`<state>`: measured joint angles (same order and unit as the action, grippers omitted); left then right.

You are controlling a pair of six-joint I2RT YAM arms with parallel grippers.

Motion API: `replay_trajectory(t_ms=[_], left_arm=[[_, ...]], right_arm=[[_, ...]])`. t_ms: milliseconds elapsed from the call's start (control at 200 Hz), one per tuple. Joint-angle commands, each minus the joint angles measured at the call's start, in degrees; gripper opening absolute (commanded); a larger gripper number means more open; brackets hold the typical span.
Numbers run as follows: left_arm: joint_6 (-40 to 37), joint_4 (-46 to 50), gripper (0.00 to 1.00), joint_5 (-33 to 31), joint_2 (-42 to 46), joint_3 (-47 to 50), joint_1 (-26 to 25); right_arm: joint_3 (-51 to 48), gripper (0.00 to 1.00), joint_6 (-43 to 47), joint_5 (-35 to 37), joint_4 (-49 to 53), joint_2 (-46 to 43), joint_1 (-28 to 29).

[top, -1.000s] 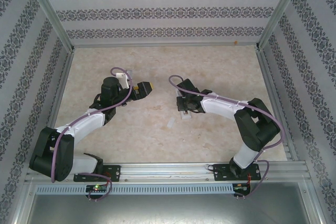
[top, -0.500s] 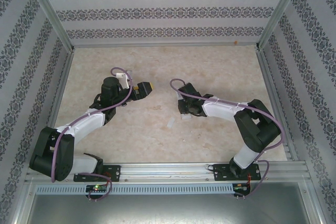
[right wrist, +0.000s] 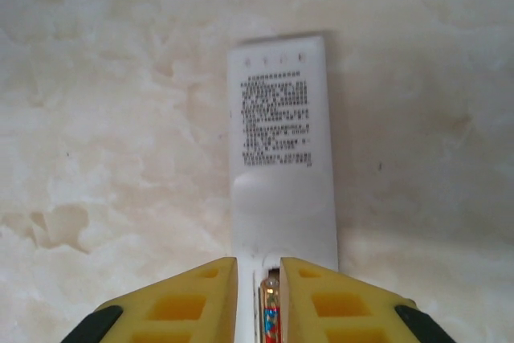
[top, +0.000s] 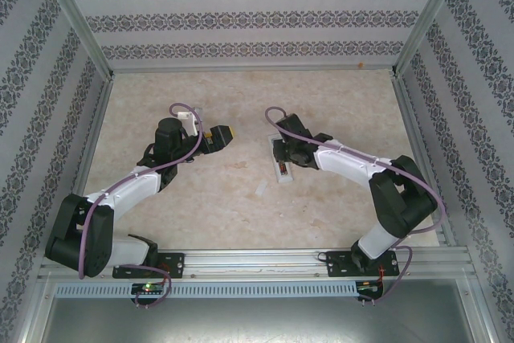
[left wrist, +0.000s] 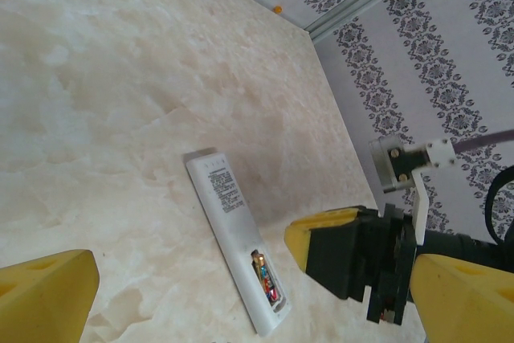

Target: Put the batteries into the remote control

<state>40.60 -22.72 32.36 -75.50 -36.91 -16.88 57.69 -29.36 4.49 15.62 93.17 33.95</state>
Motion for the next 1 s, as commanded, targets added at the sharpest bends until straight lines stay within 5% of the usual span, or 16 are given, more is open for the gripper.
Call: replay_trajectory(t_ms=[0,994], left_arm=[[-0.5,-0.2,1.0,-0.6,0.2,-1.8,-0.5],[0.6,-1.3,1.0,-0.5,-1.1,-1.7,-0.5]], right_arm=[[1.8,0.21,0.9,-1.7,1.4,2.9,-0.4],[-1.2,0.13,0.6,-3.1,1.0,6.1,0.0]])
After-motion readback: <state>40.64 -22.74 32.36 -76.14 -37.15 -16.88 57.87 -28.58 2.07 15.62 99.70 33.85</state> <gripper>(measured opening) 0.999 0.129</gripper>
